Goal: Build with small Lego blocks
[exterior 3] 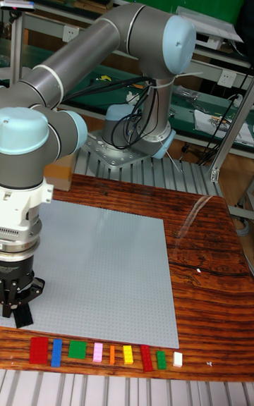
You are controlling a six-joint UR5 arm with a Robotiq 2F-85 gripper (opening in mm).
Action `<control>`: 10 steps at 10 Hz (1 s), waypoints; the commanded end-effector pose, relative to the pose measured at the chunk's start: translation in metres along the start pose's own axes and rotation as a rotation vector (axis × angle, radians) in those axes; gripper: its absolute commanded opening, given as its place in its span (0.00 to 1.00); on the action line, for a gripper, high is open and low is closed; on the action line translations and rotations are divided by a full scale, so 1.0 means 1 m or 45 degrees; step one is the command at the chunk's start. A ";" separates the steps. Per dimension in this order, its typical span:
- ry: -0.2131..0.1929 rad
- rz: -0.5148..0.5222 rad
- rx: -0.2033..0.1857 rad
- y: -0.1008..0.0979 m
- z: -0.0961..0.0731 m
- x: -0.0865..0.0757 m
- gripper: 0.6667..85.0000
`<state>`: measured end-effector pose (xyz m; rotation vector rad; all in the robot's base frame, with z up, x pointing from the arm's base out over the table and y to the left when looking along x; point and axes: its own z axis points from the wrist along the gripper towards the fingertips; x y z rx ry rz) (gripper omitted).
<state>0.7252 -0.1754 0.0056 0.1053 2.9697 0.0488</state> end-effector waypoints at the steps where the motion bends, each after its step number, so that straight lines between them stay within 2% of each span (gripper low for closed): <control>1: 0.003 0.056 0.012 0.005 -0.003 -0.001 0.00; 10: 0.005 0.112 0.051 0.013 -0.004 -0.001 0.00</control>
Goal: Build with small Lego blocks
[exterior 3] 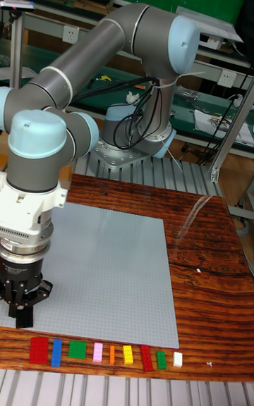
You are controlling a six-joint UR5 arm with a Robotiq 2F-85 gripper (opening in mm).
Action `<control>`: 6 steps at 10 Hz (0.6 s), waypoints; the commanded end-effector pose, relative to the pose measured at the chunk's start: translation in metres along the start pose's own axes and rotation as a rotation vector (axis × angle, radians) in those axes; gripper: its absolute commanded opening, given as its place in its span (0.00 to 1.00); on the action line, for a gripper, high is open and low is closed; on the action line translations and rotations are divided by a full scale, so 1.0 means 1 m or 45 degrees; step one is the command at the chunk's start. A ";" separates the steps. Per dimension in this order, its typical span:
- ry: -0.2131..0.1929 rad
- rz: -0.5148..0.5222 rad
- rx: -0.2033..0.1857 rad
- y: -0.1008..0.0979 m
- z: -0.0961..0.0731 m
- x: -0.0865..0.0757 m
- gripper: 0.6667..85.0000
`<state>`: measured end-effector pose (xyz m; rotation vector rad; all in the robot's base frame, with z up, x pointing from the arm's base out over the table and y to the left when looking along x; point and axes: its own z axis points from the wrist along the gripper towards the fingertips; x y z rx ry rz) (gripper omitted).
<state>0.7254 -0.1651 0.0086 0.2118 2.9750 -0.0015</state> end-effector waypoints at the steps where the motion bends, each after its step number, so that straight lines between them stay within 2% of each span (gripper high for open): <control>1: -0.005 0.029 0.002 0.003 -0.001 -0.002 0.00; 4: 0.022 0.003 0.011 -0.005 -0.006 0.001 0.00; 6: 0.016 0.006 0.007 -0.006 -0.007 0.002 0.00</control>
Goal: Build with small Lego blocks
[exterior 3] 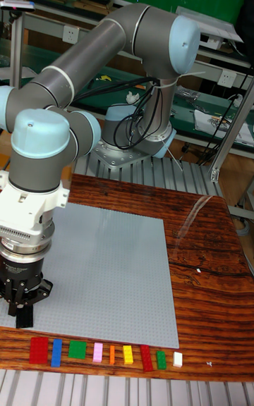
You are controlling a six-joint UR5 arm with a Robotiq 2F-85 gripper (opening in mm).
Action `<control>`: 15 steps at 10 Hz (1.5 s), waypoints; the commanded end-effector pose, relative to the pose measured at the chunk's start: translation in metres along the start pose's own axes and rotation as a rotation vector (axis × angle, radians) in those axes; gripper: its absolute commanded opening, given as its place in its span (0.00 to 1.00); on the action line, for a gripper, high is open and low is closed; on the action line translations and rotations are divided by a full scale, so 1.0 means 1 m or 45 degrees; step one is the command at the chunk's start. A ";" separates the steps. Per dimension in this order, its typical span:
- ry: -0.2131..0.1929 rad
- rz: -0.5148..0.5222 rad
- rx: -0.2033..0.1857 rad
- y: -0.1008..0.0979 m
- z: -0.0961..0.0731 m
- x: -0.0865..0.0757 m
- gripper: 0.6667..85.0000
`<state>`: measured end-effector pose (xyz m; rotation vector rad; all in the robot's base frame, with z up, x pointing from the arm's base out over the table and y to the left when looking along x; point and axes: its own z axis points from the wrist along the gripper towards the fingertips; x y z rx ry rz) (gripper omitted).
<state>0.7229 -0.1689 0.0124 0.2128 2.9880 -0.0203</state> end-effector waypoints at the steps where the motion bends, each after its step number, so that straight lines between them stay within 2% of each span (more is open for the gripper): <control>1: -0.005 0.011 -0.023 -0.001 -0.002 0.001 0.00; 6: -0.036 0.006 -0.058 0.003 0.003 0.000 0.00; 15: -0.034 -0.011 -0.041 0.001 0.003 0.003 0.00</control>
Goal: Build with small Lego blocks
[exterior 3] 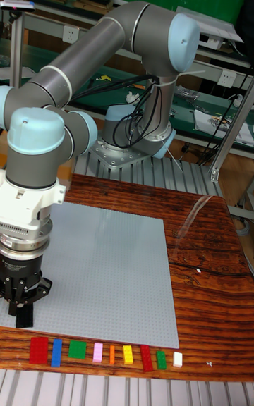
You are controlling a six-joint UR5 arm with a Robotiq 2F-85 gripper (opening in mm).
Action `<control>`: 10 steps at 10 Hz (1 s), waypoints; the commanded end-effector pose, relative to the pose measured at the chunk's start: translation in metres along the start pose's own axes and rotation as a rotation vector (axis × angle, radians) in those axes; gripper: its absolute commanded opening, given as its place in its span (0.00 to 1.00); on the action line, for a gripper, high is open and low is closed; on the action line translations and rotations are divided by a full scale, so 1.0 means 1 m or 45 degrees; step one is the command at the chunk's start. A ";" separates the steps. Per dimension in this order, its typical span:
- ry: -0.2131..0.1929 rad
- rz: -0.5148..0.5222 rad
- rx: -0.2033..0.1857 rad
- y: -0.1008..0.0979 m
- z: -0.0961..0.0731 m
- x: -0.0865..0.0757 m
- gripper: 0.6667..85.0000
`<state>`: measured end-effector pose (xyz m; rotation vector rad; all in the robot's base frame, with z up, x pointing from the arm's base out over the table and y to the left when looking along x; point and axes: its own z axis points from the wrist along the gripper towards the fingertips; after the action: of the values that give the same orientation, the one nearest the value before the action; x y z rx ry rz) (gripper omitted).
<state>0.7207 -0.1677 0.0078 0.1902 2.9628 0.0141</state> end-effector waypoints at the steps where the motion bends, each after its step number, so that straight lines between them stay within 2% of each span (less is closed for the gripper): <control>1: -0.002 0.001 -0.008 0.000 -0.001 0.000 0.00; 10: -0.012 -0.024 0.009 -0.004 -0.001 0.003 0.00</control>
<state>0.7172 -0.1713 0.0072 0.1542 2.9617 -0.0098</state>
